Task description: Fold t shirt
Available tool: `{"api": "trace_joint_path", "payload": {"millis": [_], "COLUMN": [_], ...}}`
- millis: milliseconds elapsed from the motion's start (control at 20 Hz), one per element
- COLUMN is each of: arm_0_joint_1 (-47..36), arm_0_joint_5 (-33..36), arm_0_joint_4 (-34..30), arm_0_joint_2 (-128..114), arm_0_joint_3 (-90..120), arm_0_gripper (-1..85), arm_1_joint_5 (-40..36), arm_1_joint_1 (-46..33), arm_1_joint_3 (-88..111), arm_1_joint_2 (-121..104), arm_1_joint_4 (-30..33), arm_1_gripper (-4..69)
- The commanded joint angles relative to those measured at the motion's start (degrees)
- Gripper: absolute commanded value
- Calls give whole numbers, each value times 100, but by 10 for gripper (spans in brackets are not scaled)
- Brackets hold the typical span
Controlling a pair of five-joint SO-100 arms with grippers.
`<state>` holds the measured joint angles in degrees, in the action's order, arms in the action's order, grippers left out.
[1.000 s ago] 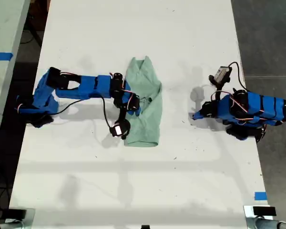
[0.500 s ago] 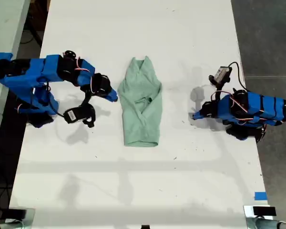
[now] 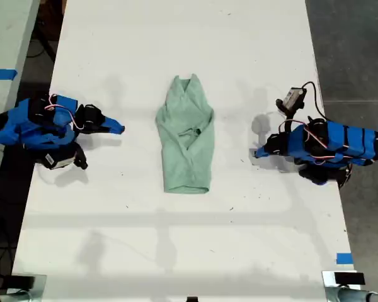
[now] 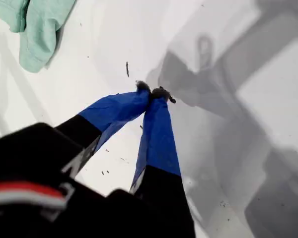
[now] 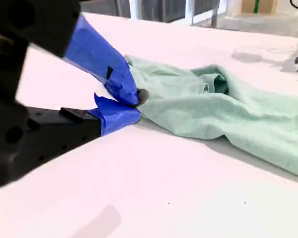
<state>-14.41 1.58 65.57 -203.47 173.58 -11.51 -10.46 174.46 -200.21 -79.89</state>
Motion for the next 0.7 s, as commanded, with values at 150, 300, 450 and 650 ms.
{"api": "trace_joint_path", "payload": {"millis": [150, 300, 450, 650], "arm_0_joint_1": [396, 853, 809, 800], "arm_0_joint_5": [-729, -844, -791, -791], "arm_0_joint_4": [-149, -448, -457, -457], "arm_0_joint_2": [-272, -281, -281, -281], "arm_0_joint_3": [598, 1020, 1063, 1063], "arm_0_gripper": [78, 54, 95, 113], "arm_1_joint_5": [-35, -35, -44, -44], "arm_1_joint_1": [-35, -35, -26, -26], "arm_1_joint_3": [185, 185, 185, 185], "arm_1_joint_2": [-79, -79, -79, -79], "arm_1_joint_4": [-9, -9, 0, 0], "arm_1_gripper": [12, 12, 12, 12]}}
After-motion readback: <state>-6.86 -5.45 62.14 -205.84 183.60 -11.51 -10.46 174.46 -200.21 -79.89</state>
